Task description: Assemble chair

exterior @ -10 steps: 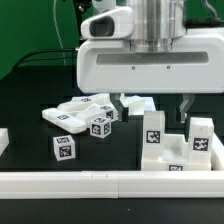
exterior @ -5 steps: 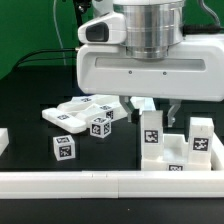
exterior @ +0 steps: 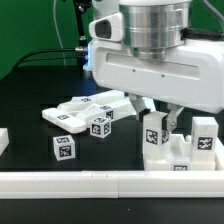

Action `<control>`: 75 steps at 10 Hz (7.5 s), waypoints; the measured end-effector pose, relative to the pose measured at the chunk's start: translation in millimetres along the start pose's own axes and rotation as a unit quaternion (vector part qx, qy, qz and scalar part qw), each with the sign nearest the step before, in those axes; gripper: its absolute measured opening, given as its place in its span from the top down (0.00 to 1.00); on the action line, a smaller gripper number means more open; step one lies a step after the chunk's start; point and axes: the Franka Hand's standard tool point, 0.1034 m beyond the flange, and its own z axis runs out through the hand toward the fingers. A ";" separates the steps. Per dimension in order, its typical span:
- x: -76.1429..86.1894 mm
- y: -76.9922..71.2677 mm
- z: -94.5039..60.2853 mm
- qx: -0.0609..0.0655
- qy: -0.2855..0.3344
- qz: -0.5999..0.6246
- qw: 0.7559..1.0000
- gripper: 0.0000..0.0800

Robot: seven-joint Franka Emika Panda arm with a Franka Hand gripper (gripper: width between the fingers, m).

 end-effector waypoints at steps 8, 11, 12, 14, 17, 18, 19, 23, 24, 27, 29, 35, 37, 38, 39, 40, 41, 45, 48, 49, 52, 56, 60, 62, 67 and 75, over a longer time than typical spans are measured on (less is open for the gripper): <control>18.9 5.6 -1.6 0.028 -0.069 0.451 0.889 0.64; 17.3 5.2 -1.2 0.026 -0.065 0.425 0.903 0.40; 13.9 2.4 -2.4 0.023 -0.057 0.376 0.925 0.26; 10.1 -2.3 -5.4 0.036 -0.047 0.212 0.975 0.21; 6.3 -0.7 -1.1 0.036 -0.043 0.081 0.995 0.19; 9.9 -0.6 0.2 0.038 -0.026 -0.003 0.999 0.19; 17.0 -1.2 4.3 0.043 0.016 -0.159 0.986 0.19; 22.2 2.6 7.3 0.046 0.028 -0.177 0.983 0.33; 22.1 2.5 7.3 0.047 0.027 -0.145 0.988 0.54; 35.8 4.1 5.4 0.045 0.021 0.021 0.999 0.65; 38.4 9.0 6.0 0.056 -0.003 0.172 0.983 0.65; 21.4 1.4 10.6 0.062 -0.029 0.421 0.904 0.65; 17.8 -3.8 7.8 0.062 -0.017 0.335 0.940 0.53; 13.0 -10.2 5.9 0.064 -0.007 0.244 0.968 0.31; 8.8 -15.1 6.6 0.067 0.000 0.154 0.986 0.21; 6.1 -16.2 7.7 0.065 0.001 0.110 0.992 0.21; 7.9 -15.1 7.5 0.066 0.004 0.086 0.994 0.20; 12.9 -8.8 10.1 0.047 0.028 -0.205 0.977 0.19; 12.1 -8.6 12.3 0.046 0.026 -0.180 0.982 0.52; 12.0 -8.6 12.3 0.046 0.025 -0.162 0.985 0.65; 13.0 -12.1 12.5 0.051 0.018 0.029 0.998 0.65; 15.1 -7.6 13.3 0.066 -0.023 0.393 0.917 0.65; 14.3 -8.3 13.3 0.065 -0.018 0.367 0.928 0.64; 9.5 -18.5 10.2 0.076 0.002 0.167 0.983 0.24; 0.8 -22.8 11.7 0.013 0.054 -0.190 0.980 0.19; 12.1 -11.3 12.8 0.014 0.049 0.039 0.998 0.64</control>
Offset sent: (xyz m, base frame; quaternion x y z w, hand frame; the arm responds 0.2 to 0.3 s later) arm 0.0048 -0.0232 0.0003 0.0156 -0.0527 0.3213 0.9454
